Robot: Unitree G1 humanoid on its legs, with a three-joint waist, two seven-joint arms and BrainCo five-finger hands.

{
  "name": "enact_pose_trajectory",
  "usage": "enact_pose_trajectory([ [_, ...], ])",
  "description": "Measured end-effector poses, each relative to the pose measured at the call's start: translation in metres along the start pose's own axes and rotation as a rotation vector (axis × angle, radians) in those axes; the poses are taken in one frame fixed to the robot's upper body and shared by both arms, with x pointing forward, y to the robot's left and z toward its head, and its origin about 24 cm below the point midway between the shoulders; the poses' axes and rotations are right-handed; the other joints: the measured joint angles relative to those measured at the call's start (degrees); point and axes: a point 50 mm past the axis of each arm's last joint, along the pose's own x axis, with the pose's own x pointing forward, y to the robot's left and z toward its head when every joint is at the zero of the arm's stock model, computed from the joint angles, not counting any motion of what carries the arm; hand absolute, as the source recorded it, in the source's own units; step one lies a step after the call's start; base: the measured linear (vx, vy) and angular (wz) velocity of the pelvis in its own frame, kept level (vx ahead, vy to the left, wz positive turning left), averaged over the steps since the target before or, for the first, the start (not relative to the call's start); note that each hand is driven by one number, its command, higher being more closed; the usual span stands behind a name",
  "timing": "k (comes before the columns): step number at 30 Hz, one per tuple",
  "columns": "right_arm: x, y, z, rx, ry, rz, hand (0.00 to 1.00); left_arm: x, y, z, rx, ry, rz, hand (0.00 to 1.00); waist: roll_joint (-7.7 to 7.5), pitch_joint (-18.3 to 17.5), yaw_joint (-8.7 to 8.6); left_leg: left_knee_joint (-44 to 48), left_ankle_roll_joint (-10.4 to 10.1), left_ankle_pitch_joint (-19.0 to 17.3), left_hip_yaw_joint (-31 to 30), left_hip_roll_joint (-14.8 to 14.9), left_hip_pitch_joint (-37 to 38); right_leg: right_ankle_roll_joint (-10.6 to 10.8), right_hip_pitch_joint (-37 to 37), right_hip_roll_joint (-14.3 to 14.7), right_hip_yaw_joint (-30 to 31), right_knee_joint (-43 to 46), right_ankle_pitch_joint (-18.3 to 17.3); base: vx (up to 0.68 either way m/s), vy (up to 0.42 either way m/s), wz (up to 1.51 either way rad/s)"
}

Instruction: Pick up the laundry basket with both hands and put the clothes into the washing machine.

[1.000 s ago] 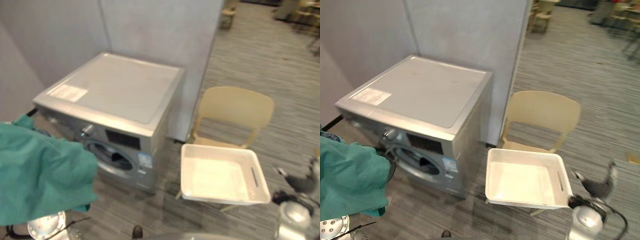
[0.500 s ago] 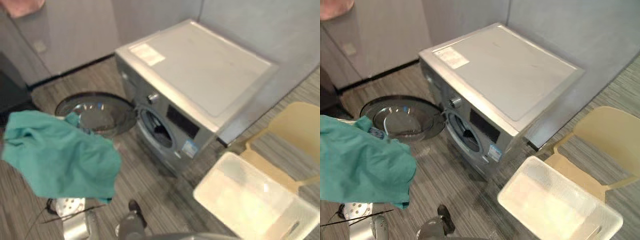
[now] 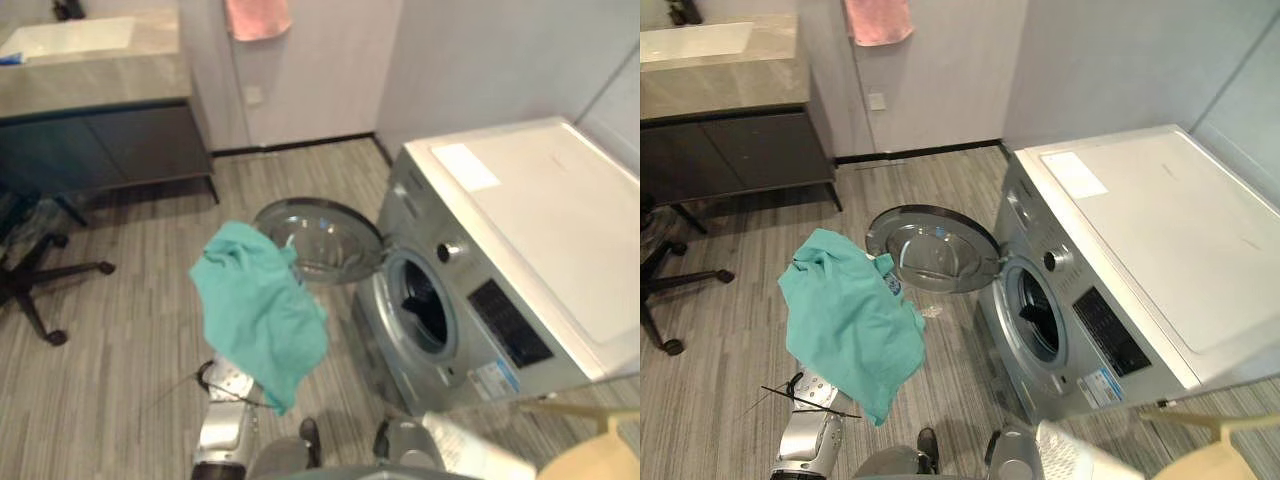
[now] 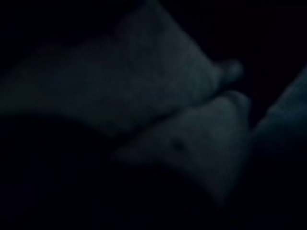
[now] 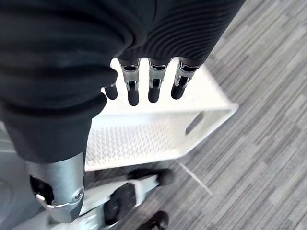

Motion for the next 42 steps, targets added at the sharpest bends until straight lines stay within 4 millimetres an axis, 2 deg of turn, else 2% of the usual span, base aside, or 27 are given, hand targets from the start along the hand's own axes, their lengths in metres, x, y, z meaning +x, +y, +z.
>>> enact_pose_trajectory([
  [2, -0.001, -0.005, -0.004, -0.029, 0.018, -0.015, 0.00, 0.000, 0.004, 0.000, 0.029, 0.005, -0.008, 1.00, -0.26, 0.1, 0.12, 1.9, -1.1, -1.9, -1.0, 0.9, 1.4, 1.2, -0.7, 1.2, 0.9, -7.5, -0.5, 0.22, -0.083, 0.30],
  [3, -0.001, -0.006, 0.003, -0.053, -0.008, -0.021, 0.00, 0.000, 0.006, 0.001, 0.050, 0.003, -0.014, 1.00, -0.69, -0.4, 0.68, 4.3, -2.8, -4.2, -1.1, 1.9, 2.1, 2.3, 1.0, 2.3, 1.5, -19.7, -0.2, 0.19, -0.109, 0.05],
  [5, -0.001, -0.004, 0.011, -0.076, -0.037, -0.018, 0.00, 0.000, 0.007, 0.001, 0.057, 0.002, -0.016, 1.00, -2.00, -1.2, 0.93, 5.7, -3.8, -5.7, -1.2, 2.1, 2.5, 3.4, 2.6, 2.9, 3.1, -28.0, 0.7, 0.21, -0.156, 0.03],
  [6, -0.003, -0.004, 0.023, -0.112, -0.088, -0.021, 0.00, 0.000, 0.005, 0.002, 0.077, -0.002, -0.028, 1.00, -3.80, -2.4, 1.91, 8.7, -4.8, -8.4, -1.2, 2.2, 2.7, 3.6, 5.1, 3.1, 4.9, -37.0, 3.6, 0.24, -0.211, 0.03],
  [8, -0.004, -0.004, 0.034, -0.154, -0.128, -0.021, 0.00, -0.002, 0.006, 0.003, 0.092, -0.005, -0.029, 1.00, -4.80, -3.1, 2.09, 11.3, -5.7, -10.9, -1.1, 2.3, 2.7, 3.1, 7.0, 3.0, 5.6, -40.3, 6.5, 0.24, -0.240, -0.06],
  [9, -0.004, -0.003, 0.045, -0.193, -0.162, -0.020, 0.00, -0.005, 0.009, 0.002, 0.100, 0.000, -0.023, 1.00, -4.98, -3.6, 2.33, 13.2, -6.5, -12.8, -0.6, 2.9, 2.9, 3.7, 7.8, 3.0, 5.4, -41.2, 11.2, 0.29, -0.319, -0.32],
  [10, -0.006, -0.001, 0.064, -0.232, -0.215, -0.021, 0.00, -0.009, 0.010, -0.003, 0.101, 0.024, -0.015, 1.00, -3.47, -4.3, 2.50, 14.6, -7.6, -14.7, 0.0, 5.4, 3.9, 3.1, 8.4, 5.2, 5.0, -40.4, 12.0, 0.34, -0.341, -0.58],
  [12, -0.005, -0.004, 0.068, -0.244, -0.207, -0.060, 0.00, -0.012, 0.009, -0.005, 0.091, 0.033, -0.013, 1.00, -2.20, -5.2, 3.50, 13.5, -9.0, -15.9, 1.6, 8.0, 5.6, 1.4, 8.1, 7.1, 2.8, -39.1, 9.6, 0.27, -0.223, -0.49],
  [13, -0.005, -0.004, 0.067, -0.248, -0.200, -0.060, 0.00, -0.013, 0.010, -0.004, 0.082, 0.031, -0.003, 1.00, -1.52, -4.9, 3.43, 11.3, -9.6, -15.8, 2.5, 8.8, 7.8, 0.5, 7.0, 6.0, -2.1, -35.6, 7.0, 0.26, -0.220, -0.49],
  [14, -0.003, -0.002, 0.065, -0.254, -0.182, -0.052, 0.00, -0.014, 0.015, -0.004, 0.078, 0.033, 0.018, 1.00, -2.36, -5.4, 3.41, 9.8, -10.5, -16.2, 3.9, 9.0, 9.8, -1.5, 6.3, 3.8, -8.5, -30.9, 3.5, 0.27, -0.225, -0.49],
  [15, -0.002, -0.002, 0.062, -0.260, -0.166, -0.048, 0.00, -0.015, 0.018, -0.005, 0.080, 0.040, 0.025, 1.00, -2.12, -5.3, 3.21, 9.5, -11.2, -16.6, 4.2, 9.3, 10.3, -1.7, 6.3, 3.1, -9.8, -28.9, 1.7, 0.23, -0.229, -0.34],
  [16, 0.000, 0.000, 0.053, -0.264, -0.127, -0.037, 0.00, -0.016, 0.017, -0.006, 0.067, 0.057, 0.008, 1.00, -1.43, -5.4, 1.65, 9.1, -11.9, -17.4, 4.4, 9.9, 11.4, -1.4, 6.5, 3.4, -10.4, -26.7, -1.1, 0.32, -0.203, -0.19],
  [17, 0.001, -0.002, 0.044, -0.264, -0.091, -0.034, 0.00, -0.017, 0.015, -0.008, 0.039, 0.067, -0.018, 1.00, -0.18, -5.6, 1.62, 8.2, -12.0, -17.6, 5.3, 11.0, 12.5, -0.9, 6.2, 4.9, -9.8, -26.2, -3.1, 0.26, -0.158, -0.22],
  [19, 0.001, -0.007, 0.039, -0.266, -0.073, -0.049, 0.00, -0.019, 0.008, -0.014, -0.008, 0.097, -0.049, 1.00, 2.14, -6.0, 1.87, 14.2, -10.9, -16.7, 7.0, 12.6, 9.6, -1.1, 5.0, 7.0, -8.1, -27.9, -3.7, 0.32, -0.080, -0.61],
  [21, 0.001, -0.014, 0.044, -0.272, -0.086, -0.077, 0.00, -0.024, 0.003, -0.024, -0.049, 0.160, -0.088, 1.00, 3.91, -5.2, 1.59, 27.2, -8.5, -11.7, 8.8, 14.4, 4.3, -2.2, 6.5, 8.3, -6.2, -30.7, -1.4, 0.33, -0.031, -0.84],
  [22, 0.000, -0.014, 0.040, -0.299, -0.075, -0.080, 0.00, -0.030, 0.006, -0.029, -0.055, 0.193, -0.093, 1.00, 4.22, -4.9, 1.76, 36.3, -7.2, -5.8, 8.8, 16.1, 1.5, -2.6, 9.3, 9.3, -4.2, -33.8, -0.4, 0.19, 0.045, -0.83],
  [23, 0.001, -0.014, 0.039, -0.319, -0.069, -0.078, 0.00, -0.033, 0.007, -0.031, -0.054, 0.205, -0.099, 1.00, 3.68, -4.6, 2.23, 40.5, -7.0, -5.8, 9.0, 17.1, -0.3, -3.0, 10.3, 9.6, -2.7, -34.9, 0.1, 0.21, 0.081, -1.13],
  [25, 0.001, -0.006, 0.038, -0.368, -0.068, -0.065, 0.00, -0.042, 0.016, -0.040, -0.038, 0.258, -0.116, 1.00, 3.11, -4.5, 2.63, 47.4, -3.6, -8.3, 13.1, 20.4, -4.1, -2.0, 13.7, 9.4, 1.6, -39.1, 2.0, 0.16, 0.103, -0.96],
  [27, 0.002, 0.000, 0.039, -0.412, -0.070, -0.048, 0.00, -0.051, 0.024, -0.047, -0.025, 0.301, -0.107, 1.00, 2.23, -4.9, 3.42, 41.7, -3.0, -9.1, 15.6, 21.9, -5.4, -0.1, 14.4, 7.9, 6.2, -42.3, 3.9, 0.11, 0.189, -0.94],
  [29, 0.002, 0.006, 0.049, -0.469, -0.106, -0.028, 0.00, -0.058, 0.030, -0.050, -0.023, 0.321, -0.092, 1.00, 2.28, -5.0, 3.73, 33.4, -3.8, -8.4, 14.7, 21.9, -5.4, 1.6, 14.2, 7.1, 9.6, -44.5, 5.6, 0.07, 0.266, -0.92],
  [30, 0.002, 0.008, 0.056, -0.493, -0.131, -0.022, 0.00, -0.062, 0.032, -0.052, -0.021, 0.335, -0.084, 1.00, 2.74, -5.3, 3.69, 27.1, -4.1, -5.5, 13.8, 21.8, -4.7, 2.5, 14.0, 6.8, 11.2, -45.8, 6.6, 0.06, 0.457, -1.11],
  [31, 0.001, 0.011, 0.068, -0.517, -0.171, -0.010, 0.00, -0.065, 0.036, -0.056, -0.027, 0.355, -0.061, 1.00, 4.28, -6.5, 3.96, 20.1, -6.1, -2.1, 9.9, 19.6, -3.2, 4.4, 13.5, 6.6, 13.4, -48.8, 8.4, 0.05, 0.391, -0.96],
  [32, 0.001, 0.016, 0.072, -0.523, -0.183, 0.000, 0.00, -0.066, 0.039, -0.058, -0.028, 0.363, -0.043, 1.00, 3.92, -6.7, 4.07, 19.1, -6.6, -2.4, 9.6, 18.4, -2.8, 4.1, 13.5, 5.9, 13.4, -50.4, 9.6, 0.05, 0.364, -0.90],
  [35, 0.002, 0.018, 0.074, -0.570, -0.179, 0.014, 0.00, -0.065, 0.056, -0.063, 0.001, 0.387, 0.016, 1.00, 3.36, -6.7, 4.17, 16.5, -11.2, -5.3, 1.2, 12.7, -1.6, 6.2, 13.4, 4.0, 12.8, -53.6, 14.5, 0.03, 0.216, -0.59],
  [39, 0.001, 0.013, 0.084, -0.548, -0.208, -0.006, 0.00, -0.064, 0.055, -0.070, 0.083, 0.427, -0.046, 1.00, 4.30, -6.5, 3.27, 14.6, -13.0, -7.1, -0.5, 10.6, -1.4, 6.4, 9.9, 2.8, 12.5, -54.0, 18.2, -0.10, 0.163, -0.45],
  [41, -0.003, 0.010, 0.114, -0.535, -0.286, -0.043, 0.00, -0.058, 0.045, -0.071, 0.103, 0.412, -0.090, 1.00, 7.56, -5.4, 3.29, 13.8, -12.4, -14.2, 1.7, 11.7, -3.6, 6.8, 3.7, 4.3, 15.7, -53.5, 19.9, -0.21, 0.125, -1.12],
  [42, -0.005, 0.014, 0.124, -0.531, -0.312, -0.046, 0.00, -0.055, 0.045, -0.071, 0.112, 0.410, -0.092, 1.00, 7.91, -4.9, 3.34, 14.1, -12.1, -14.6, 3.5, 11.8, -3.9, 6.2, 2.3, 3.4, 15.1, -53.3, 19.9, -0.25, 0.079, -1.43],
])
